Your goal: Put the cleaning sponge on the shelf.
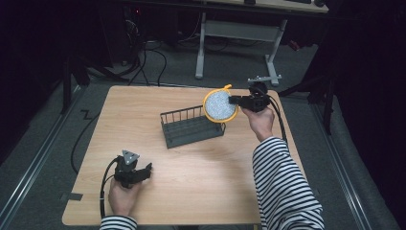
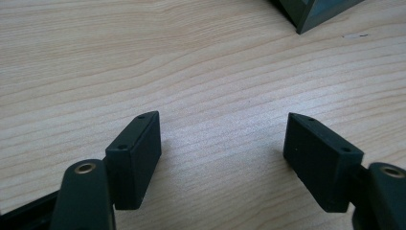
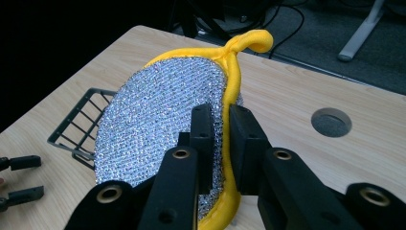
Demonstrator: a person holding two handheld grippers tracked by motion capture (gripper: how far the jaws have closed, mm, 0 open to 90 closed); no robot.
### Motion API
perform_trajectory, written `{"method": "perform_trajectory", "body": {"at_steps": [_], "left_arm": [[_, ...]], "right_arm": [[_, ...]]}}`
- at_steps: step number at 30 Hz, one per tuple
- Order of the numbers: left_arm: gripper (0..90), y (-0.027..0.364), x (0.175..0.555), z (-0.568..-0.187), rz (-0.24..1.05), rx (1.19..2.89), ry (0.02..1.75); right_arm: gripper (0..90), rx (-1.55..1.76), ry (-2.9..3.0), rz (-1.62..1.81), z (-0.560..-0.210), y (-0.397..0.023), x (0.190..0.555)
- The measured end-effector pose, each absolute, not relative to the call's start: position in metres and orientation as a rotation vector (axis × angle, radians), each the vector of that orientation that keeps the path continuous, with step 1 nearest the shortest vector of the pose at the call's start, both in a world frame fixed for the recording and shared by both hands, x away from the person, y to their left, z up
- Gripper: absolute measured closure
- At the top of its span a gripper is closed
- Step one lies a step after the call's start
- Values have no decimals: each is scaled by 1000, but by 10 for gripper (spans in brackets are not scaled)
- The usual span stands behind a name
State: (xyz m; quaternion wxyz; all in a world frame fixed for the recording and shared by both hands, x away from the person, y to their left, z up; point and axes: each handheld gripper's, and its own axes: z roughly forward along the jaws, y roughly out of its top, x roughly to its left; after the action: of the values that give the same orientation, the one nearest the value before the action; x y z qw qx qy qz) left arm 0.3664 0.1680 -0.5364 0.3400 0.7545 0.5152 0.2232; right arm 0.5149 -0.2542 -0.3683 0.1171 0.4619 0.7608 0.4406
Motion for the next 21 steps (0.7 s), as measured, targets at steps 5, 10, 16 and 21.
{"method": "perform_trajectory", "body": {"at_steps": [5, 10, 16, 21], "left_arm": [[296, 168, 366, -536, 581, 1964, 1341], [296, 168, 366, -536, 580, 1963, 1341], [294, 168, 366, -536, 580, 1962, 1340], [293, 168, 366, -536, 579, 1962, 1340]], "right_arm": [[813, 1348, 2233, 1281, -368, -238, 526], [813, 1340, 2245, 1263, -369, -227, 532], [810, 1363, 2256, 1275, -380, -215, 544], [807, 1379, 2256, 1238, -393, -208, 551]]}}
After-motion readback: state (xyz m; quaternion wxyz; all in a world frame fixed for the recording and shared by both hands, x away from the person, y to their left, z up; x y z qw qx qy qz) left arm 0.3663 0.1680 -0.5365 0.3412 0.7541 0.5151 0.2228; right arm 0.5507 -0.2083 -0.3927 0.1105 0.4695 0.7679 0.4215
